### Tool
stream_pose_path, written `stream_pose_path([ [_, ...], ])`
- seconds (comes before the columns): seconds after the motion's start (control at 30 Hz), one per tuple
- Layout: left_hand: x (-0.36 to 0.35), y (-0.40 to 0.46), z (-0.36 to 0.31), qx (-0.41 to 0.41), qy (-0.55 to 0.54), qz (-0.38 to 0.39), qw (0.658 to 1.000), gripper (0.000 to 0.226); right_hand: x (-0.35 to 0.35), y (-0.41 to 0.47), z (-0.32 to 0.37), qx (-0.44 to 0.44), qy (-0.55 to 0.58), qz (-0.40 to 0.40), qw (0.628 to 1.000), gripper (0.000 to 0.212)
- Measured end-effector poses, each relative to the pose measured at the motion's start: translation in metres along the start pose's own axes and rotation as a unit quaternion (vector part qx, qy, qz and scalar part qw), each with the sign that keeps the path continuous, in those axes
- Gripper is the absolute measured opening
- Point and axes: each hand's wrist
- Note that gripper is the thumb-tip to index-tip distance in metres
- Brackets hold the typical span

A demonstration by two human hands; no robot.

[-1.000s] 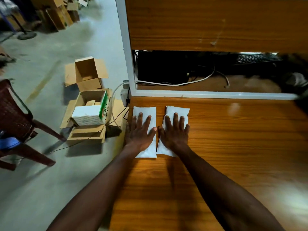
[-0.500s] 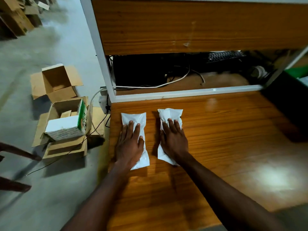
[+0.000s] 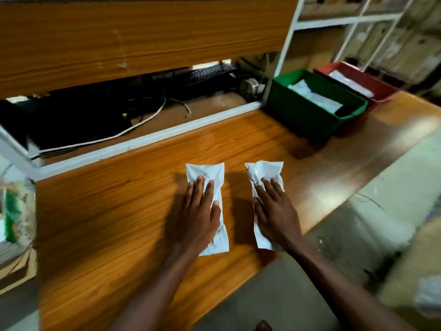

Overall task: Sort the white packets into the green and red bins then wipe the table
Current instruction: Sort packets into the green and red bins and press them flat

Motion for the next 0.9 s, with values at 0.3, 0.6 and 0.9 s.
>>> stream_pose_path([
  [0.3,-0.035,0.051,-0.201,-0.099,-0.005,0.012,0.995,0.062,0.124,-0.037,-0.158,-0.067,-0.01,-0.085,0.994,0.051],
  [0.6,-0.06,0.123,-0.341,-0.151,-0.017,-0.003,0.988,0.063,0.21,-0.014,-0.279,-0.098,-0.015,-0.125,0.987,0.051],
  [0.9,-0.078,0.252,-0.398,-0.094,-0.054,-0.076,0.991,0.059,0.249,0.119,-0.369,-0.016,-0.013,-0.126,0.992,0.05],
])
Point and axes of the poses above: each hand's wrist, its own y-axis towards the middle knuckle, its own x-axis out of the back of the hand, z = x × y, and after that the axes turned 14 degrees about y, right-handed
